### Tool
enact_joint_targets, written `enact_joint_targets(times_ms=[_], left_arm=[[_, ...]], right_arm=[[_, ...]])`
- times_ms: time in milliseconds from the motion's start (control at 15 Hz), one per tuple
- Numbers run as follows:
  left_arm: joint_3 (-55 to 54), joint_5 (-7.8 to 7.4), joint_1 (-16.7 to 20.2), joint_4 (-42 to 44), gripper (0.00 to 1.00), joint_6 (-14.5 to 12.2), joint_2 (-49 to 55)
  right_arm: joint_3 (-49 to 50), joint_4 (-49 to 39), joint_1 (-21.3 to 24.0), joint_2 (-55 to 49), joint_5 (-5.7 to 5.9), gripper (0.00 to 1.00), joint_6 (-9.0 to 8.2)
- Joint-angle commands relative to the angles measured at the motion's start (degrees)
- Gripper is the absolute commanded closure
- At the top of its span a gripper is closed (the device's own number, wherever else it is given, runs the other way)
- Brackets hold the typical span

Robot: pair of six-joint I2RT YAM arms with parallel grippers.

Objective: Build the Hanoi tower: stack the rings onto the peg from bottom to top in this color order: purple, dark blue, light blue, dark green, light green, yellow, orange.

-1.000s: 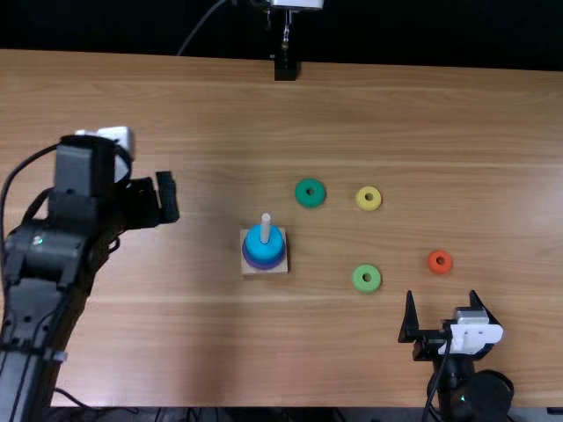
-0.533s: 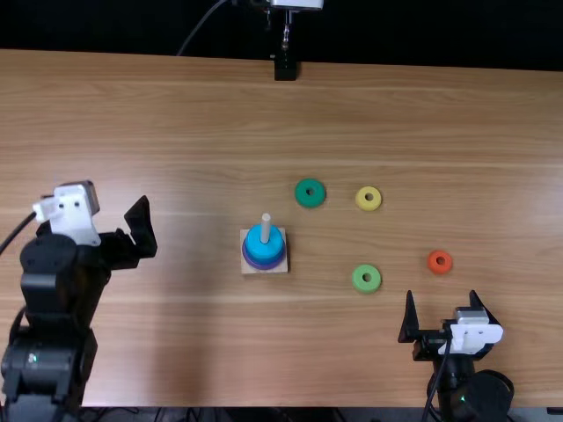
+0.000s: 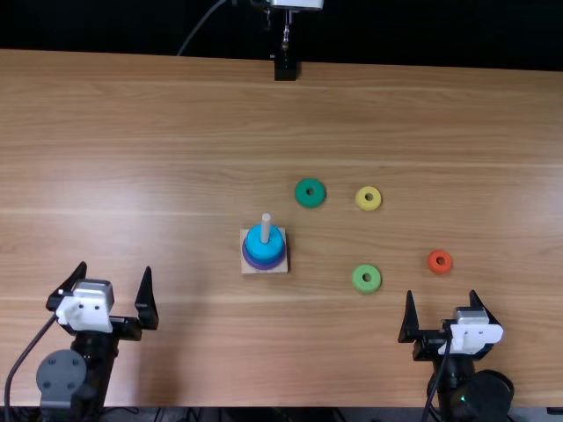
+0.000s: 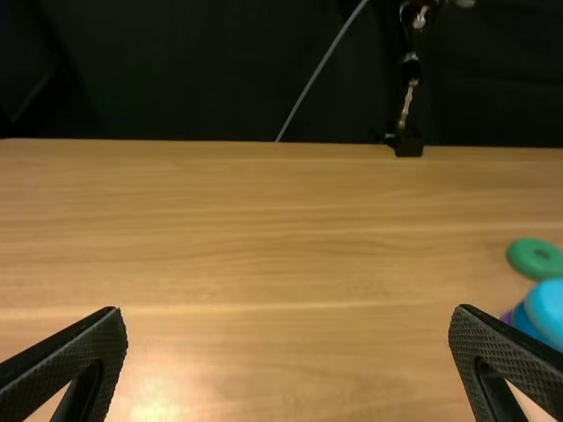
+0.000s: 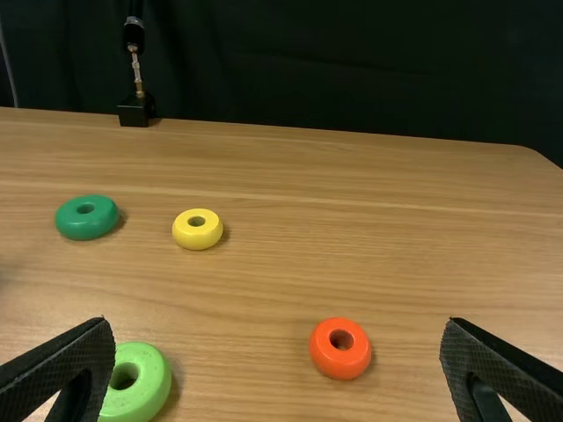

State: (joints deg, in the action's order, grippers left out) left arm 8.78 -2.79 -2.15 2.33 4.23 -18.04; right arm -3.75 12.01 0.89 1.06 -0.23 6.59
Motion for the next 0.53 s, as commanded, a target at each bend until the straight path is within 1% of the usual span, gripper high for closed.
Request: enact_joint_targets(times_ms=[0, 200, 333, 467], left_arm=[[-3.2, 0.15, 0.0, 0.3, 0.0, -1.7, 5.4], [-7.0, 0.26, 0.0, -0.4, 0.0, -1.7, 12.2], [-8.3, 0.36, -0.7, -2.4, 0.0, -1.8, 15.1], [-8.7, 1.73, -1.5, -6.1, 0.0, -1.8, 16.5]], right_arm=[[2.9, 3.8, 0.3, -1.1, 0.55, 0.0, 0.16], [2.9, 3.8, 0.3, -1.1, 0.55, 0.0, 0.16], [2.9, 3.8, 0.3, -1.1, 0.55, 0.0, 0.16], [2.9, 3.8, 0.3, -1.1, 0.55, 0.0, 0.16]])
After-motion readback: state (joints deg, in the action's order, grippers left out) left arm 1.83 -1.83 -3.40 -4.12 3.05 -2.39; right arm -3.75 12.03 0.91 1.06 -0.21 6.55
